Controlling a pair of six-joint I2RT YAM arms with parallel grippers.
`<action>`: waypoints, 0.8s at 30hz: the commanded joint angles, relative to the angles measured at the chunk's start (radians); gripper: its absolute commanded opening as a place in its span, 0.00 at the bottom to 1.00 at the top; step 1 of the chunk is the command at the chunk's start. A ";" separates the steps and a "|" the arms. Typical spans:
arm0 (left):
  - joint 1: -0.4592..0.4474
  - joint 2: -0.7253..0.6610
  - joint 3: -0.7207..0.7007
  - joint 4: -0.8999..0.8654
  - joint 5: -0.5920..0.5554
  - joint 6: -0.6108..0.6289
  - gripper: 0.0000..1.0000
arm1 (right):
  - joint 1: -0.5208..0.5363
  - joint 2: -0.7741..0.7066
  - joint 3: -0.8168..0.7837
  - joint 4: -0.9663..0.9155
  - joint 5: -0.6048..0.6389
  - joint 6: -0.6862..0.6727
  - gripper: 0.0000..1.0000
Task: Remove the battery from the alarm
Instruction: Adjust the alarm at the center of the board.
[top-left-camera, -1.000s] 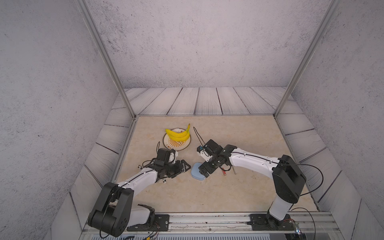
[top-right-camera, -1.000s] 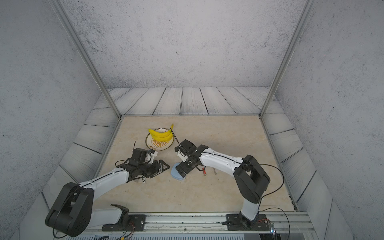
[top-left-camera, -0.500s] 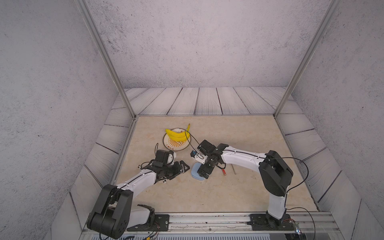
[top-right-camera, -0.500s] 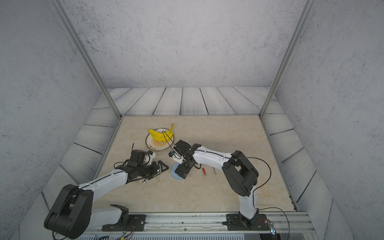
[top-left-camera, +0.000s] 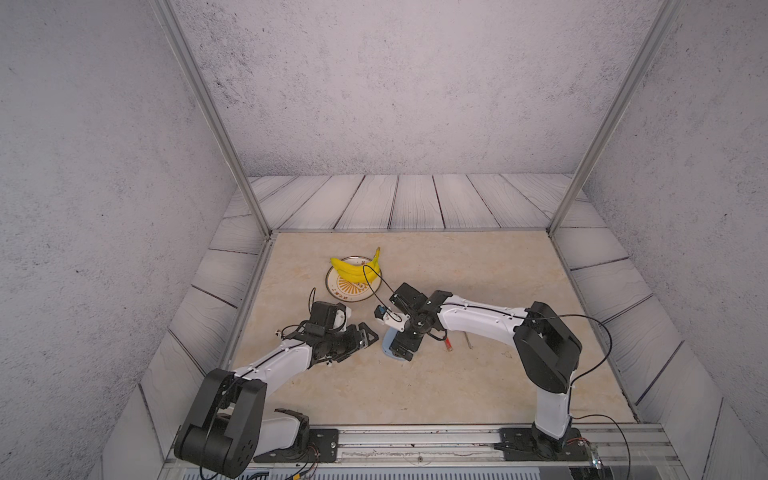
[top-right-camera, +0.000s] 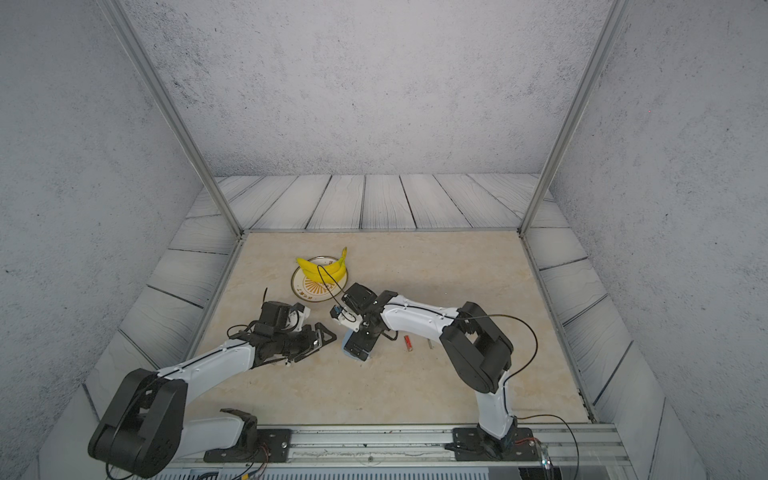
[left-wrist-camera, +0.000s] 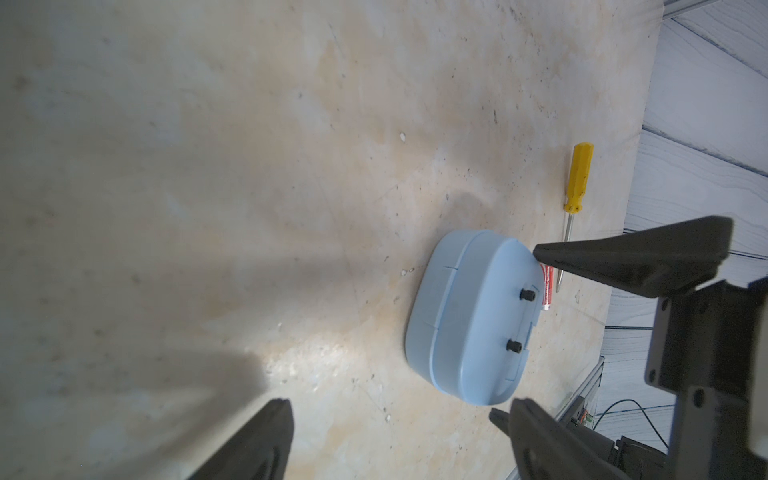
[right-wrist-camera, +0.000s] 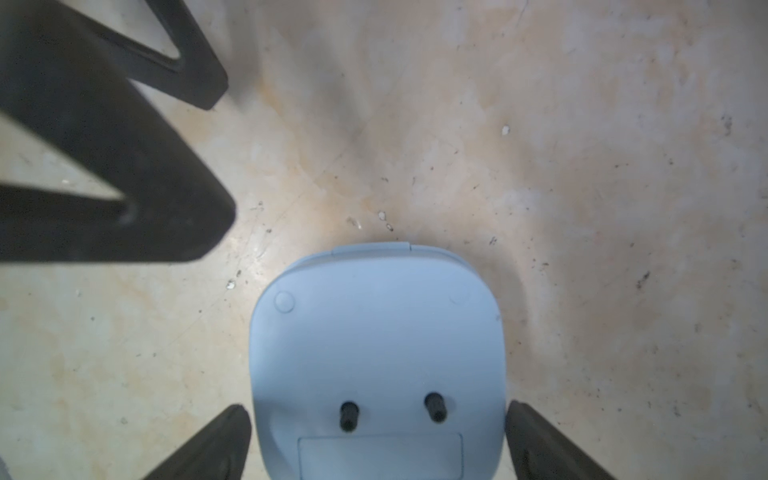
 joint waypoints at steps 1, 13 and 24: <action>0.011 -0.022 -0.009 -0.010 0.004 0.011 0.88 | 0.014 0.035 -0.012 -0.003 0.010 0.005 1.00; 0.014 -0.047 -0.044 0.127 0.137 -0.019 0.89 | 0.016 -0.067 -0.090 0.064 0.017 0.031 0.84; -0.022 -0.030 -0.047 0.316 0.291 -0.121 0.86 | 0.016 -0.275 -0.187 0.156 -0.026 0.093 0.84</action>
